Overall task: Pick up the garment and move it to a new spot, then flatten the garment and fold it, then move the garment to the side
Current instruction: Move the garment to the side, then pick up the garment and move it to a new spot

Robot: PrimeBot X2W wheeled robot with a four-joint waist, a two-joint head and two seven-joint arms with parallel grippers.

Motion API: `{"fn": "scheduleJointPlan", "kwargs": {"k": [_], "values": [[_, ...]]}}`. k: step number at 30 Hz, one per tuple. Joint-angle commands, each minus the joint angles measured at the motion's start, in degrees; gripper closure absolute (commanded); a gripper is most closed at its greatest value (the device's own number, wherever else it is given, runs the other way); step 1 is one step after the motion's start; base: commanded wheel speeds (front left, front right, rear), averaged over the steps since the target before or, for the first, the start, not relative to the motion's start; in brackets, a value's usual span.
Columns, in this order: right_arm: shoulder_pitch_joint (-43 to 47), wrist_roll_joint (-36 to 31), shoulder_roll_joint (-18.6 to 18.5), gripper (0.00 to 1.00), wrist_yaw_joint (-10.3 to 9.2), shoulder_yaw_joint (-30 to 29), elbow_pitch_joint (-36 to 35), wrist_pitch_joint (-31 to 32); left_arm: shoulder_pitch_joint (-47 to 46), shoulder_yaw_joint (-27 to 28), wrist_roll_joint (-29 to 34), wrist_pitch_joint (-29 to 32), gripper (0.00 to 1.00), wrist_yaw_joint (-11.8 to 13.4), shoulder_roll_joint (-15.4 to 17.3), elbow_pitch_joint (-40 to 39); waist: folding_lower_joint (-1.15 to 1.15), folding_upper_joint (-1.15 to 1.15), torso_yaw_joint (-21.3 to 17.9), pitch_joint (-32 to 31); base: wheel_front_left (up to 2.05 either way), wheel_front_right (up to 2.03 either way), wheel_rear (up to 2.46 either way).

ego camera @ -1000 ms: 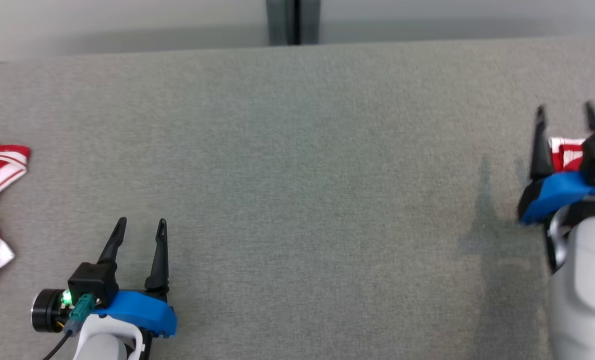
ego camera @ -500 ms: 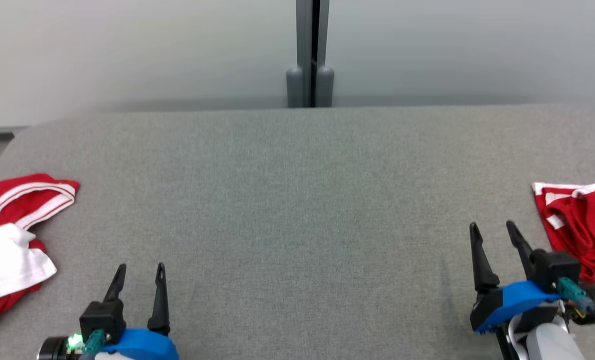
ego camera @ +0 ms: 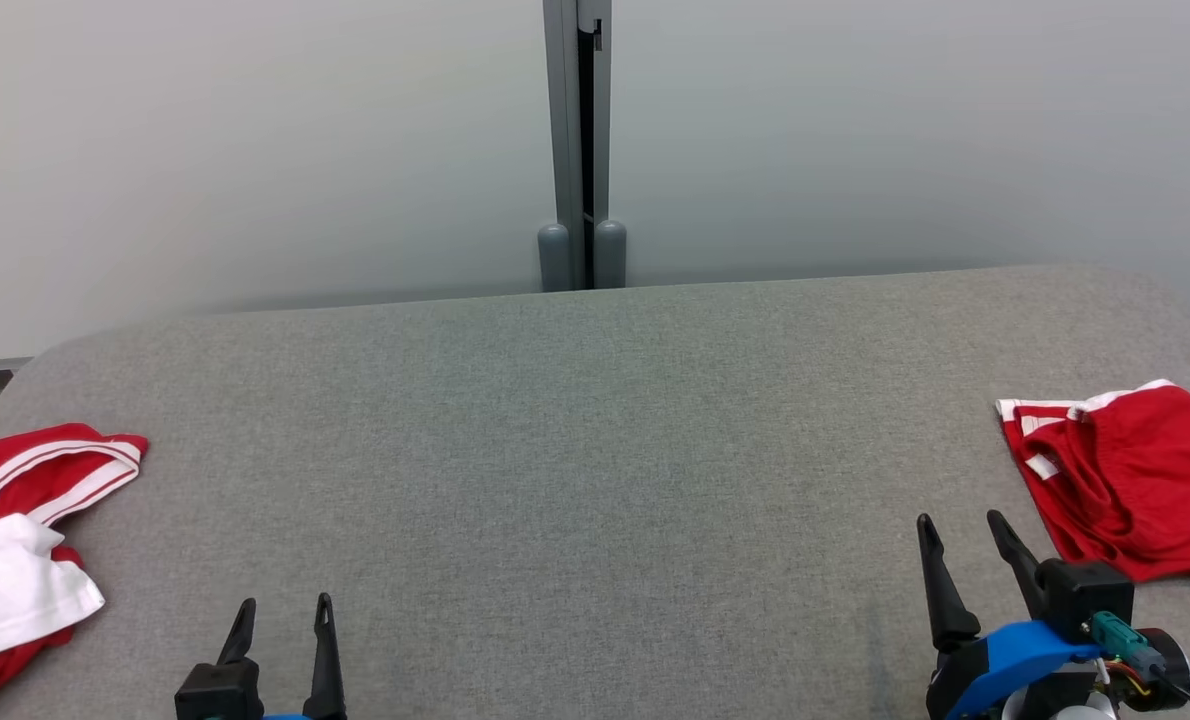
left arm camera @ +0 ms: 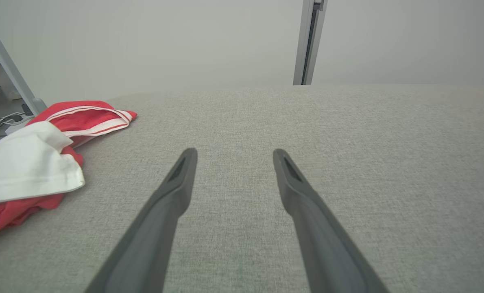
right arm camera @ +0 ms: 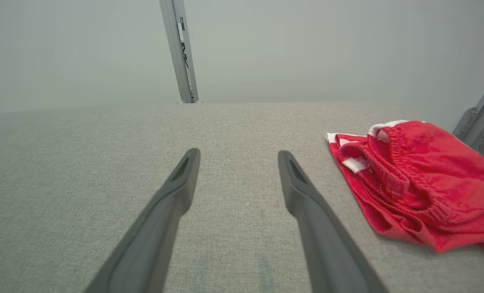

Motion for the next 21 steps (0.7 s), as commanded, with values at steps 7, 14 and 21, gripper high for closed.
{"fn": "scheduleJointPlan", "kwargs": {"k": [7, 14, 21], "values": [[1.1, 0.87, -0.25, 0.0, 0.01, 0.93, 0.0, -0.3, 0.71, 0.42, 0.08, 0.01, 0.0, 0.18, -0.13, -0.45, 0.01, 0.01, -0.44, -0.05, 0.0, 0.0, 0.0], [0.92, 0.31, -0.24, 0.0, 0.01, 1.7, -0.09, -0.3, 0.21, 0.72, 0.13, 0.01, 0.0, -0.18, -0.27, -0.32, 0.01, 0.01, 0.4, 0.49, 0.0, 0.0, 0.0], [1.21, 1.33, -0.23, 0.0, 0.01, 2.56, -0.33, -0.29, -0.72, 1.23, 0.21, 0.01, 0.0, -0.21, -0.17, -0.05, 0.01, 0.01, 3.88, 0.94, 0.0, 0.0, 0.0]]}}
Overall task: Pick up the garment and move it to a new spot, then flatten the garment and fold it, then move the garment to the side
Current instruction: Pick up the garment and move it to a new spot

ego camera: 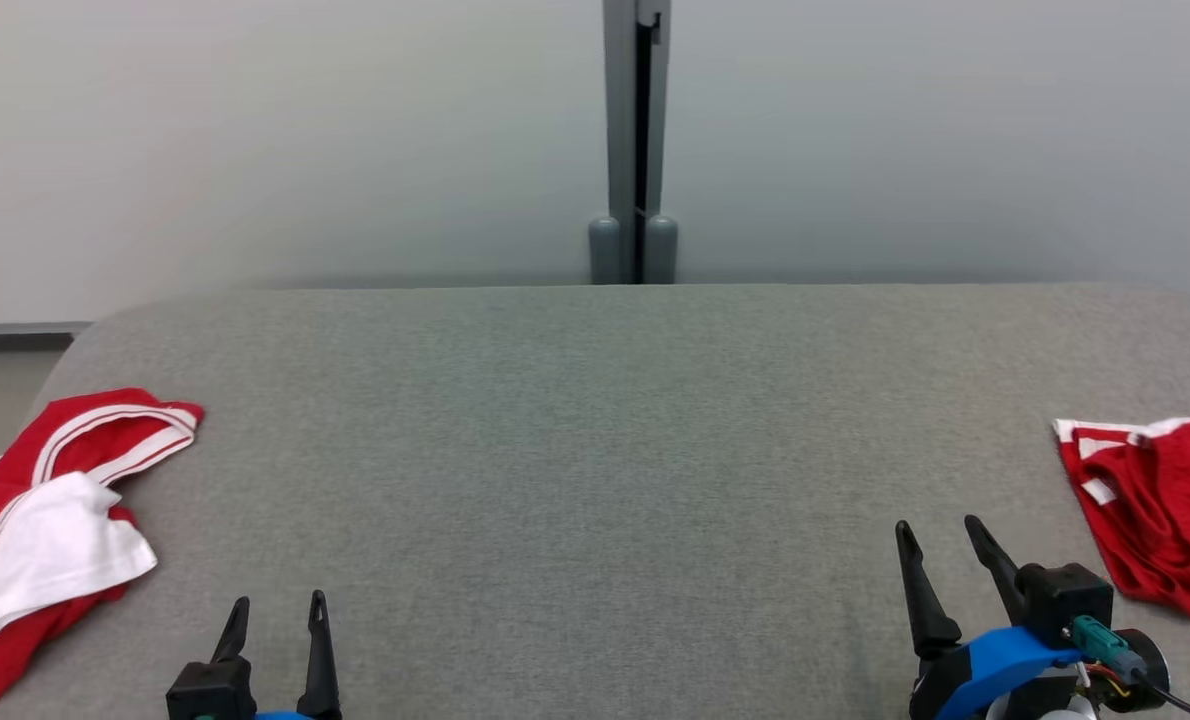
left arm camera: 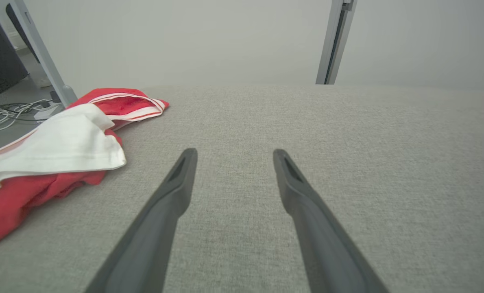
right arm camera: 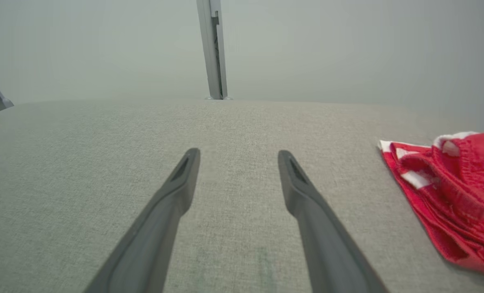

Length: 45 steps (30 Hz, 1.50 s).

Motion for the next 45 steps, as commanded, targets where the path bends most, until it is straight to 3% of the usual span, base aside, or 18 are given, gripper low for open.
{"fn": "scheduleJointPlan", "kwargs": {"k": [1, 18, 25, 32, 39, 45], "values": [[0.87, 0.23, -0.21, 0.0, 0.01, 0.33, -0.27, -0.29, -0.74, 0.32, 0.25, 0.01, 0.0, 0.09, 0.27, -0.07, -0.01, 0.0, 0.97, 0.67, 0.0, 0.0, 0.0], [0.3, 3.73, -0.23, 0.0, 0.01, 5.89, -0.33, -0.3, -0.15, 3.02, -0.05, 0.01, 0.0, 0.25, 1.27, 1.65, -0.01, 0.0, 21.21, 0.63, 0.0, 0.0, 0.0], [-0.76, 4.92, -0.22, 0.0, 0.01, 8.8, -0.11, -0.3, 0.65, 4.5, -0.21, 0.01, 0.0, 0.33, 1.78, 1.79, -0.01, 0.0, 26.79, 0.78, 0.0, 0.0, 0.0], [-1.75, 4.98, -0.22, 0.0, 0.01, 11.1, 0.14, -0.3, 0.73, 6.15, -1.05, 0.01, 0.0, -0.28, 1.79, 2.03, -0.01, 0.0, 26.88, 1.26, 0.0, 0.0, 0.0], [-2.86, 3.33, -0.21, 0.0, 0.02, 13.34, -0.81, -0.3, -4.23, 8.39, -4.09, 0.0, 0.0, -2.86, 3.45, 5.63, -0.01, 0.0, 22.58, 4.11, 0.0, 0.0, 0.0], [-5.36, 0.01, -0.23, 0.0, 0.02, 13.57, -2.07, -0.3, -13.93, 8.8, -6.34, 0.01, 0.0, -4.29, 6.27, 9.86, -0.01, 0.0, 19.08, 10.19, 0.0, 0.0, 0.0]]}}
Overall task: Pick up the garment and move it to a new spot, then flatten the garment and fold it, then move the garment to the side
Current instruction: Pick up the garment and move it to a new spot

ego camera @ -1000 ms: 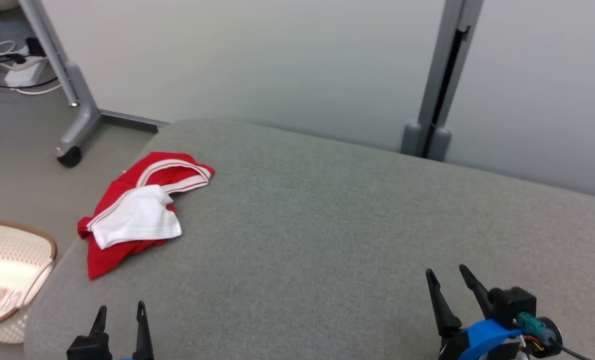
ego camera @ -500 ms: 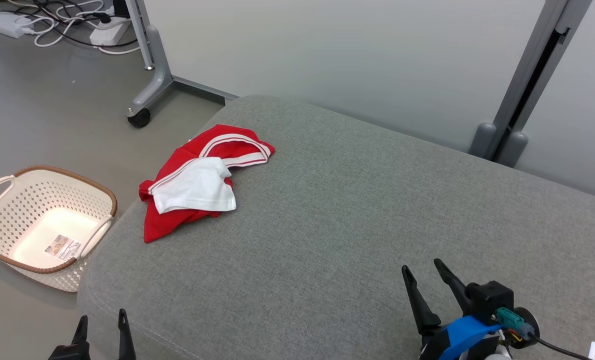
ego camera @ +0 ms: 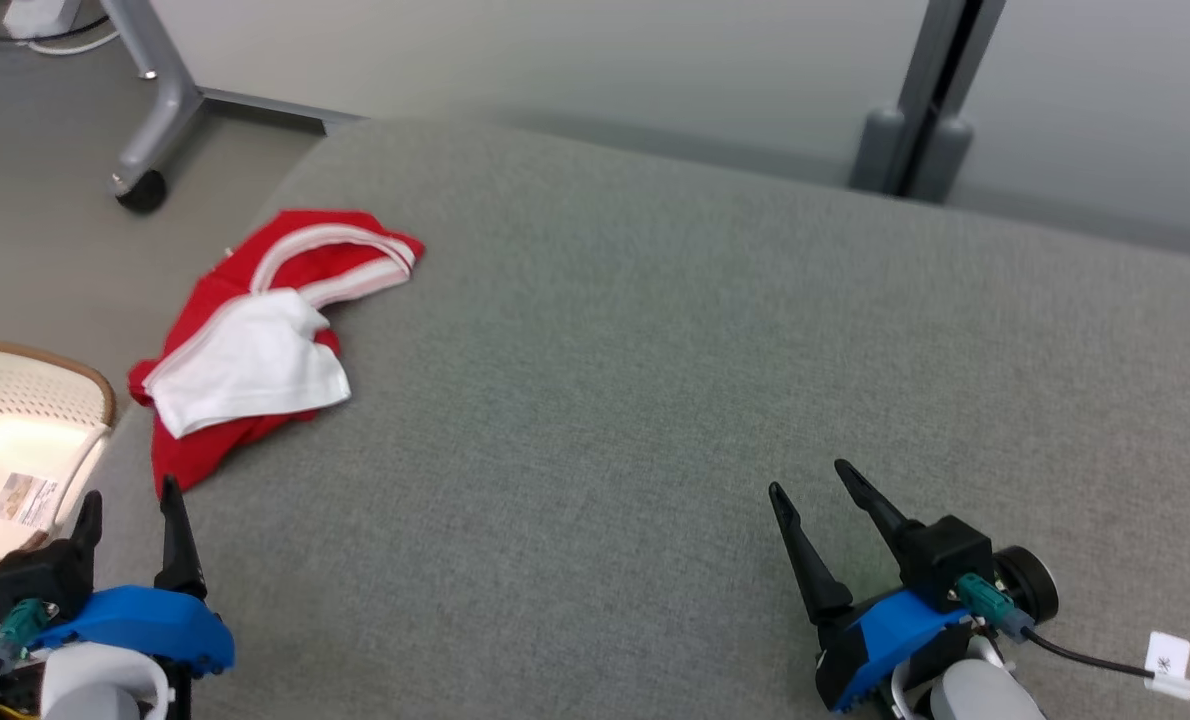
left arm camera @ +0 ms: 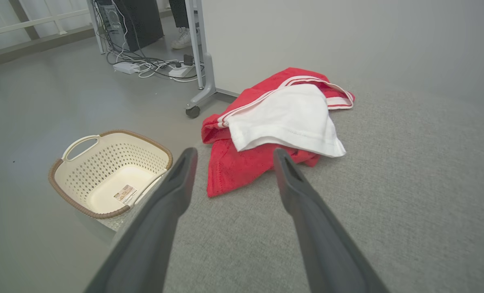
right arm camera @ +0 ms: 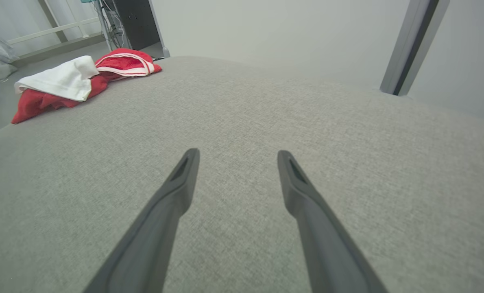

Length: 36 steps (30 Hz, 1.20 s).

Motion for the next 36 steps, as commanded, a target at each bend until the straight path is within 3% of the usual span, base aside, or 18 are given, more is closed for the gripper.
{"fn": "scheduleJointPlan", "kwargs": {"k": [1, 13, 21, 22, 23, 24, 28, 36], "values": [[-1.72, -1.13, -0.27, 0.0, 0.01, 0.07, -0.79, -0.29, -3.86, -0.09, -0.72, 0.0, 0.0, -0.36, 1.28, 1.33, -0.02, -0.01, -0.73, 2.35, 0.0, 0.0, 0.0], [-7.76, -4.07, -0.27, 0.0, 0.01, 1.4, -5.55, -0.29, -20.5, -7.34, -10.76, -0.01, 0.0, -0.58, 10.26, 12.84, -0.02, -0.01, -6.94, 13.25, 0.0, 0.0, 0.0], [-8.03, -4.17, -0.26, 0.0, 0.01, 0.48, -6.6, -0.28, -25.01, -15.04, -16.58, 0.14, 0.0, -0.6, 12.91, 23.8, -0.02, -0.01, -9.64, 15.19, 0.0, 0.0, 0.0], [-7.97, -4.15, -0.28, 0.0, 0.01, 0.17, -6.59, -0.28, -25.32, -15.79, -17.33, 0.13, 0.28, -0.6, 13.17, 24.5, -0.02, -0.01, -9.8, 15.2, 0.0, 0.0, 0.0], [-7.94, -4.05, -0.28, 0.0, 0.01, -0.08, -6.58, -0.28, -25.5, -16.69, -17.85, 0.11, 0.9, -0.6, 13.48, 25.08, -0.02, -0.01, -9.95, 15.16, 0.0, 0.0, 0.0], [-7.89, -3.9, -0.28, 0.0, 0.01, -0.25, -6.59, -0.28, -25.57, -17.37, -18.79, 0.1, 1.0, -0.6, 13.62, 25.66, -0.02, -0.01, -10.09, 15.04, 0.0, 0.0, 0.0], [-7.79, -3.26, -0.26, 0.0, 0.01, -0.68, -6.59, -0.28, -26.53, -19.96, -21.34, -0.04, 1.0, -0.6, 14.78, 25.34, -0.02, -0.01, -10.47, 14.15, 0.0, 0.0, 0.0], [-6.84, -0.76, -0.26, 0.0, 0.02, -0.38, -6.33, -0.29, -25.39, -21.73, -22.14, -0.1, 1.0, -0.6, 17.33, 13.12, -0.02, -0.01, -12.18, 10.53, 0.0, 0.0, 0.0]]}}
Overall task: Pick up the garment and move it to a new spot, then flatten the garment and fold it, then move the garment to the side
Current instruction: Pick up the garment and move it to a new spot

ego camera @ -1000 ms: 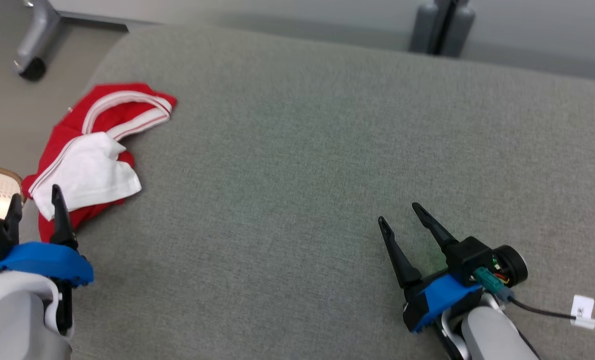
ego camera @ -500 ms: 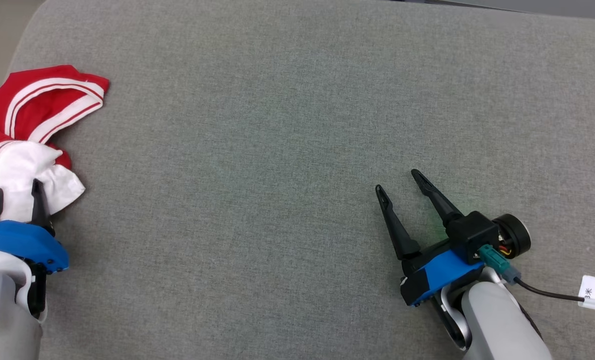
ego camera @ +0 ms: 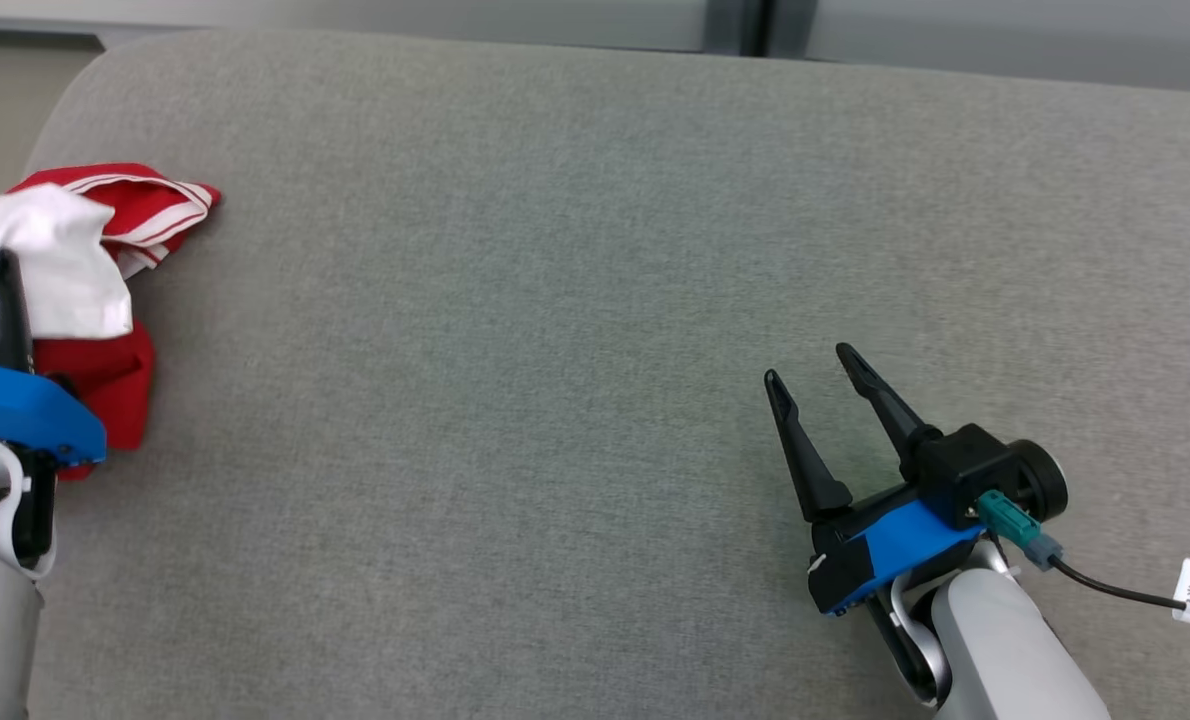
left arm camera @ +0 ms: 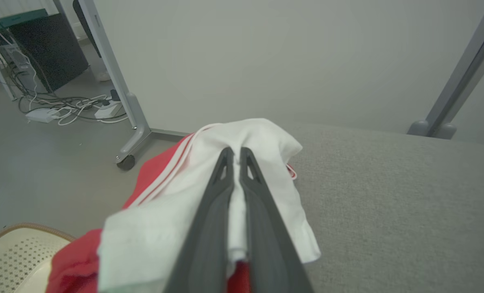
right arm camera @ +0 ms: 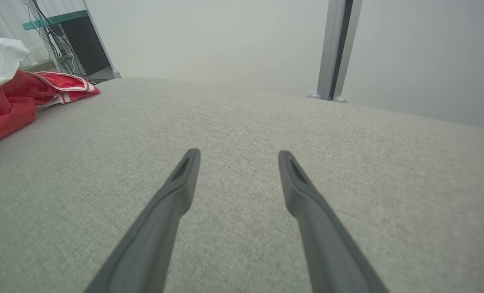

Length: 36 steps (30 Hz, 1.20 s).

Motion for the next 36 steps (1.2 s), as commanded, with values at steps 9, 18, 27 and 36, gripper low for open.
{"fn": "scheduleJointPlan", "kwargs": {"k": [9, 18, 27, 36], "values": [[2.86, 3.37, -0.24, 0.0, 0.03, 0.45, -0.81, -0.29, 1.68, -4.63, 2.8, -0.25, 1.0, -0.06, -0.69, -13.17, 0.01, -0.01, -8.02, -5.55, 0.0, 0.0, 0.0], [4.69, 4.73, -0.22, 0.0, 0.02, 1.16, -2.68, -0.29, 3.61, -13.95, 2.68, -0.26, 1.0, -0.06, -4.73, -20.55, 0.01, -0.01, -18.82, -5.98, 0.0, 0.0, 0.0], [6.53, 5.45, -0.18, 0.0, 0.03, 1.24, -4.58, -0.27, 4.24, -24.41, 3.24, -0.26, 1.0, -0.06, -9.45, -24.69, 0.01, -0.01, -27.07, -4.8, 0.0, 0.0, 0.0], [7.77, 5.94, -0.17, 0.0, 0.03, 0.8, -4.86, -0.27, 6.61, -29.45, 3.56, -0.26, 0.58, -0.06, -12.63, -26.04, 0.01, -0.01, -28.41, -5.28, 0.0, 0.0, 0.0]]}}
